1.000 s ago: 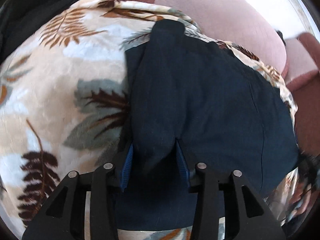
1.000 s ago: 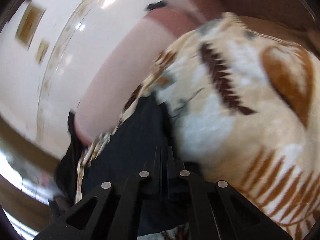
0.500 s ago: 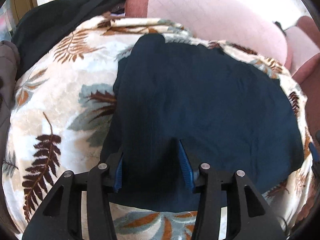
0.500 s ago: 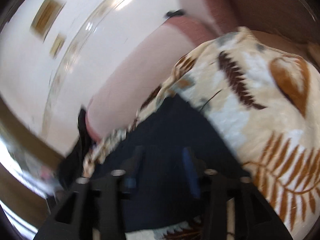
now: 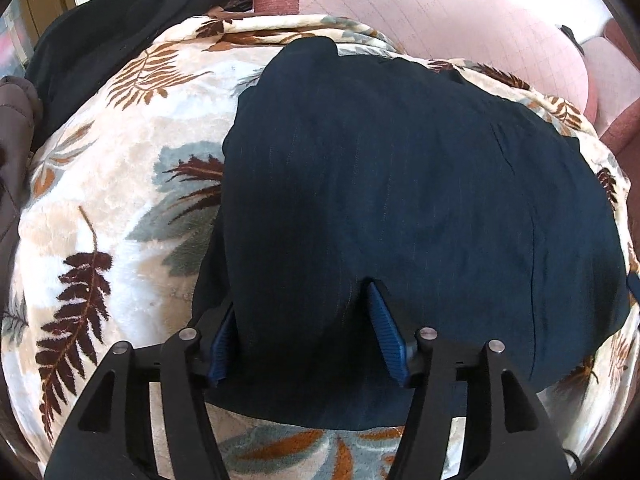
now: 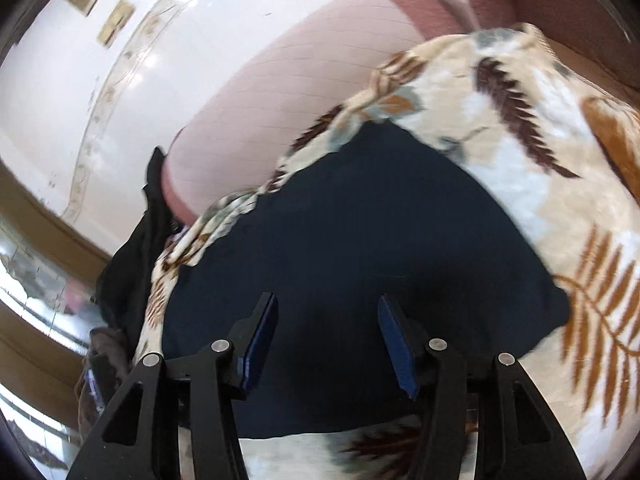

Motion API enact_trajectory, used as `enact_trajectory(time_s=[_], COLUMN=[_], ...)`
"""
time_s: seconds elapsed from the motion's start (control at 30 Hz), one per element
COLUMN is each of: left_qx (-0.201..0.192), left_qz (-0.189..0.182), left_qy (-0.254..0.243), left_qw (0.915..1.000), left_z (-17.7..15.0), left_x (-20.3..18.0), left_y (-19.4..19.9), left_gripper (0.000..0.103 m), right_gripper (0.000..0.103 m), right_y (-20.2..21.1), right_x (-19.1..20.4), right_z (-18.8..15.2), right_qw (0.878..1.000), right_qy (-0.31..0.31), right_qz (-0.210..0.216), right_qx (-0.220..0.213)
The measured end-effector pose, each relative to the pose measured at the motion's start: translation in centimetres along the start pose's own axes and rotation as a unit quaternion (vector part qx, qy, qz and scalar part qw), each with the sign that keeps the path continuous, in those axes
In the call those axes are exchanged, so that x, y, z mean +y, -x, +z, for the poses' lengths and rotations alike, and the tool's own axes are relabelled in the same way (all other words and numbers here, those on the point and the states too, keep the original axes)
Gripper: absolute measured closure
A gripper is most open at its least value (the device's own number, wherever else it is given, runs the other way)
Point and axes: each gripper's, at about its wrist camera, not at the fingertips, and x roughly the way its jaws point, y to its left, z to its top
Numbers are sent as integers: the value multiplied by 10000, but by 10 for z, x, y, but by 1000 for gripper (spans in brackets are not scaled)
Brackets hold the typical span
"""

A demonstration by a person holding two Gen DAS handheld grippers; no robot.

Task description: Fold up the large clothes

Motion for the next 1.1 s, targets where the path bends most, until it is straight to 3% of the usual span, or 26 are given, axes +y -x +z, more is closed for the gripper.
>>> enact_trajectory(time_s=[0.1, 0.2, 0.3, 0.57, 0.67, 0.77, 0.9, 0.97, 1.1], left_qx=[11, 19, 25, -10, 48, -364, -711, -637, 163], left_qz=[17, 55, 83, 203, -9, -607, -961, -963, -457], left_qy=[-18, -52, 2, -32, 54, 457, 705, 761, 619], left_qw=[10000, 10000, 10000, 9998, 10000, 9964, 9903, 9904, 9969], left_z=[0, -1, -1, -4, -2, 2, 25, 37, 46], left_x=[-1, -1, 0, -4, 1, 19, 29, 28, 18], left_y=[0, -1, -3, -2, 7, 36, 52, 41, -14], left_gripper=[42, 37, 36, 35, 35, 35, 35, 35, 35], right_gripper=[46, 44, 44, 44, 44, 44, 44, 45, 43], right_y=[-23, -61, -62, -59, -43, -16, -6, -15, -15], right_x=[6, 0, 6, 1, -3, -20, -50, -59, -48], right_z=[-12, -31, -31, -24, -17, 0, 13, 13, 11], right_qw=[9996, 9938, 9930, 9951, 9974, 9969, 9961, 9958, 9949], right_qy=[138, 476, 676, 417, 362, 269, -147, -238, 19], right_qz=[-132, -497, -550, -339, -350, -730, -823, -875, -1001], right_qx=[206, 878, 796, 831, 516, -103, -292, -106, -149])
